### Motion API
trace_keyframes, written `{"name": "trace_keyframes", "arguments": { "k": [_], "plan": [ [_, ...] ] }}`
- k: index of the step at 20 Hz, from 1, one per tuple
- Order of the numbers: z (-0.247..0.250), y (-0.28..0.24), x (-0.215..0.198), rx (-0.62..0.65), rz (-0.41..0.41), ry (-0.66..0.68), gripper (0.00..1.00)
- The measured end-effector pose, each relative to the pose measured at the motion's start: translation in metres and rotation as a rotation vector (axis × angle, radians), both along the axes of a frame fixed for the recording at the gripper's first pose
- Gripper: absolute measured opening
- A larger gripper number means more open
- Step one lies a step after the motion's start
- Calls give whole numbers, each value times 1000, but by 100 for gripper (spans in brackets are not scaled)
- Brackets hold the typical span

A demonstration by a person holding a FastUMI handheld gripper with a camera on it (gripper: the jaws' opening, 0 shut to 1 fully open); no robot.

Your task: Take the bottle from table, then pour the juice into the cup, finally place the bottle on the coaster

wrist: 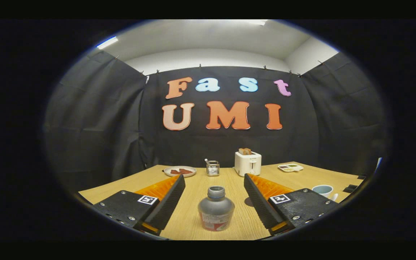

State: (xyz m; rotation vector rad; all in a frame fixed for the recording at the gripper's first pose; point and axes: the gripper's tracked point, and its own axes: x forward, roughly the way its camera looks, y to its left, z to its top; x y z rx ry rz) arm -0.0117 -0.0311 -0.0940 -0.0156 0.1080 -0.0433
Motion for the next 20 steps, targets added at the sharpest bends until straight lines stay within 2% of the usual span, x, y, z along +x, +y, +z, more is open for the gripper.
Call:
{"name": "trace_keyframes", "arguments": {
  "k": [4,12,16,18,20],
  "plan": [
    [-34,-6,-3,28,-23,52,97],
    [-100,-5,-4,78,-11,185,97],
    [-123,-4,-7,45,-12,262,96],
    [-130,-3,-7,34,-9,281,92],
    [-128,-1,-8,33,-4,279,83]
  ]
}}
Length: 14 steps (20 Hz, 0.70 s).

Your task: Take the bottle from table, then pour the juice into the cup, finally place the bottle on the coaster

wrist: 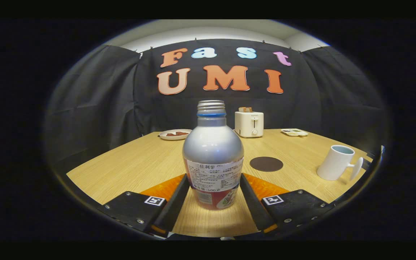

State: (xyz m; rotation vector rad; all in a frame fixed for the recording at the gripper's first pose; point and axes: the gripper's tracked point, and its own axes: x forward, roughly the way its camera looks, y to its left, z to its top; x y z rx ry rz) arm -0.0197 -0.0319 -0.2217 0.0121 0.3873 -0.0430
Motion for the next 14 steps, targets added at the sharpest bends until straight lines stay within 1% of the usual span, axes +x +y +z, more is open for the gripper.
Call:
{"name": "trace_keyframes", "arguments": {
  "k": [1,4,6,9,14],
  "plan": [
    [-2,-1,2,-1,-6,2,78],
    [-1,-2,3,25,-16,3,76],
    [4,-3,7,57,-21,-3,76],
    [11,-5,14,153,-39,-19,76],
    [16,-20,34,305,-134,-23,76]
  ]
}}
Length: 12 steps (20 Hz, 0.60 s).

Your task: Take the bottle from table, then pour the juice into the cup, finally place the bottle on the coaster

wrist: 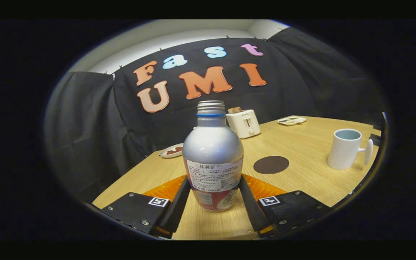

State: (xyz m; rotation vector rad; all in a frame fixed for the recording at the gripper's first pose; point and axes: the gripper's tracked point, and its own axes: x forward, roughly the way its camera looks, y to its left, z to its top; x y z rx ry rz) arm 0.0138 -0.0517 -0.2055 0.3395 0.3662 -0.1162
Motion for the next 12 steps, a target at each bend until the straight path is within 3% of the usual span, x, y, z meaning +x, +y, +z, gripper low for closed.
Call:
{"name": "trace_keyframes", "arguments": {
  "k": [12],
  "plan": [
    [16,-48,29,402,-186,-41,76]
  ]
}}
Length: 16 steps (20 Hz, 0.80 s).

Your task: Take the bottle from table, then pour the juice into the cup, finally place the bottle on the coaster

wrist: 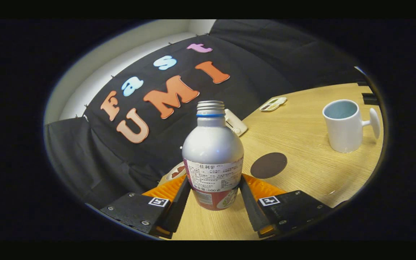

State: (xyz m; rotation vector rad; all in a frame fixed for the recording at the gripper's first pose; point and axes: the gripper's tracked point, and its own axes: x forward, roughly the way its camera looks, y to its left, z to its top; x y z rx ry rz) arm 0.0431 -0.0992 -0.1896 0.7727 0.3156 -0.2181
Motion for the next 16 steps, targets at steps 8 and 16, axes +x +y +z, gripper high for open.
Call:
{"name": "trace_keyframes", "arguments": {
  "k": [8,16],
  "plan": [
    [10,-48,1,284,-179,-88,75],
    [11,-74,-2,513,-314,-146,75]
  ]
}}
